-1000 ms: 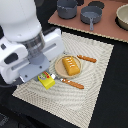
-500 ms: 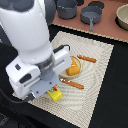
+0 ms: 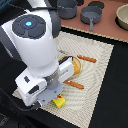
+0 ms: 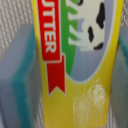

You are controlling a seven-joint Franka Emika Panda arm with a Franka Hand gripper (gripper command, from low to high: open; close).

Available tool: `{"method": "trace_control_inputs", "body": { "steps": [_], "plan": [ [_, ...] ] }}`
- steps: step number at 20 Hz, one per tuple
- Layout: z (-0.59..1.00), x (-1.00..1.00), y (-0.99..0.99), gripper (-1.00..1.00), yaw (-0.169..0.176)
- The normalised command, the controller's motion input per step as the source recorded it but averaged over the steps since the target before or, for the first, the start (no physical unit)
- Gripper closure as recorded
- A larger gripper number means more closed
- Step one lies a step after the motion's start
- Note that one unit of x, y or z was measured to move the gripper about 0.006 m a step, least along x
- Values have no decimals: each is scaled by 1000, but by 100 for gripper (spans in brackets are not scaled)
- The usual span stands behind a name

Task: Place the bread, butter, and milk from the table onto the serving area.

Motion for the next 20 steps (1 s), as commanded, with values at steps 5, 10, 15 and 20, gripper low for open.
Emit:
{"method": "trace_control_inputs", "body": {
  "steps": [5,10,15,20],
  "plan": [
    [659,-276,235,-100,0],
    [647,-661,536,-100,29],
    [598,-719,557,-100,36],
    [211,-692,497,-100,30]
  ]
}}
